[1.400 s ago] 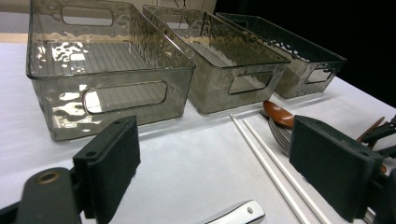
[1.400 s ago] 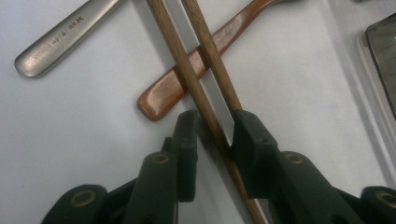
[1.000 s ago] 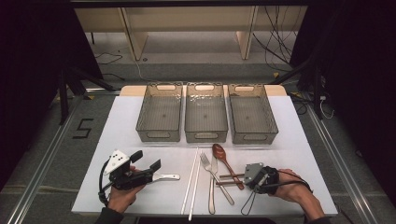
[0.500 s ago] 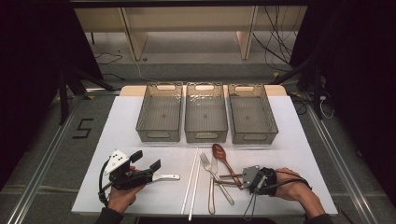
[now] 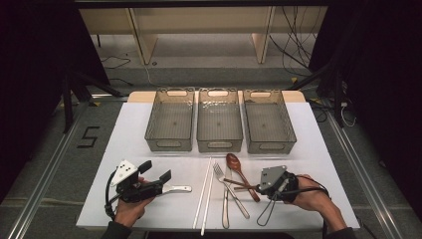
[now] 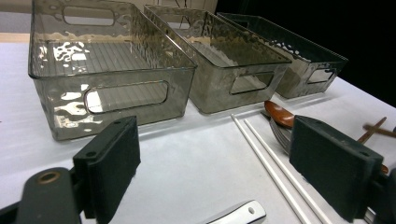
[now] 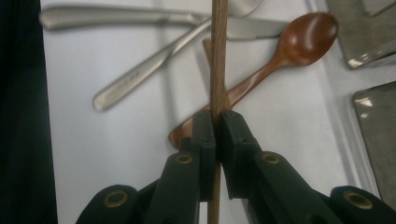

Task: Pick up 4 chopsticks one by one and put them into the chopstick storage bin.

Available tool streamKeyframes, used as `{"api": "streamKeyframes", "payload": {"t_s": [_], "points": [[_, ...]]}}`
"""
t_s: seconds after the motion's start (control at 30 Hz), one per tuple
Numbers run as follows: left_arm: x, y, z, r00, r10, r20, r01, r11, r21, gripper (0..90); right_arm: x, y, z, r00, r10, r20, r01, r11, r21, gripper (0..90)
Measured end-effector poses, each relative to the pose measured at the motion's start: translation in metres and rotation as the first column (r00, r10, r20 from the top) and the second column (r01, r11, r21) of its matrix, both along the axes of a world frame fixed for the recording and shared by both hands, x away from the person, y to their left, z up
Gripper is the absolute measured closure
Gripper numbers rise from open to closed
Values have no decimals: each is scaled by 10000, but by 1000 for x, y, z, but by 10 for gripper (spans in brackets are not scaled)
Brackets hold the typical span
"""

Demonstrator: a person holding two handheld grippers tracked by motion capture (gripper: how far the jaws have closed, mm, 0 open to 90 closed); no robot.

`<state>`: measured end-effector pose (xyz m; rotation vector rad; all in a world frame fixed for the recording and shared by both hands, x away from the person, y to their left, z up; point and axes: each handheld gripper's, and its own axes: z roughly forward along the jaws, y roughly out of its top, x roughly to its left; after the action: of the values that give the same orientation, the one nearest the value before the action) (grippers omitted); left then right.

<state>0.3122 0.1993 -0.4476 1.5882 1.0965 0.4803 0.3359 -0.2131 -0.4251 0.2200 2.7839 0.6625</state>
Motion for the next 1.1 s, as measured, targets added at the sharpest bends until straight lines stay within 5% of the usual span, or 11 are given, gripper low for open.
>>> {"api": "streamKeyframes", "payload": {"t_s": [0.27, 0.63, 0.77, 0.87, 1.1], "points": [[0, 1, 0, 10000, 19, 13, -19, 10000, -30, 159, 9, 8, 11, 9984, -572, -10, 570, 9937, 961, 852], [0, 1, 0, 10000, 55, 36, -55, 10000, -51, 159, 22, 21, 27, 9915, -1301, -10, 1276, 9713, 2008, 852], [0, 2, 1, 10000, 85, 34, -85, 10000, -31, 159, 31, 29, 34, 9844, -1742, -247, 1745, 9480, 2662, 852], [0, 2, 1, 9999, 136, 70, -135, 9998, -110, 159, 34, 33, 37, 9833, -1799, -279, 1805, 9430, 2795, 852], [0, 4, 2, 9998, 165, 121, -163, 9998, -104, 159, 51, 58, 48, 9765, -2023, -749, 2157, 9078, 3596, 852]]}}
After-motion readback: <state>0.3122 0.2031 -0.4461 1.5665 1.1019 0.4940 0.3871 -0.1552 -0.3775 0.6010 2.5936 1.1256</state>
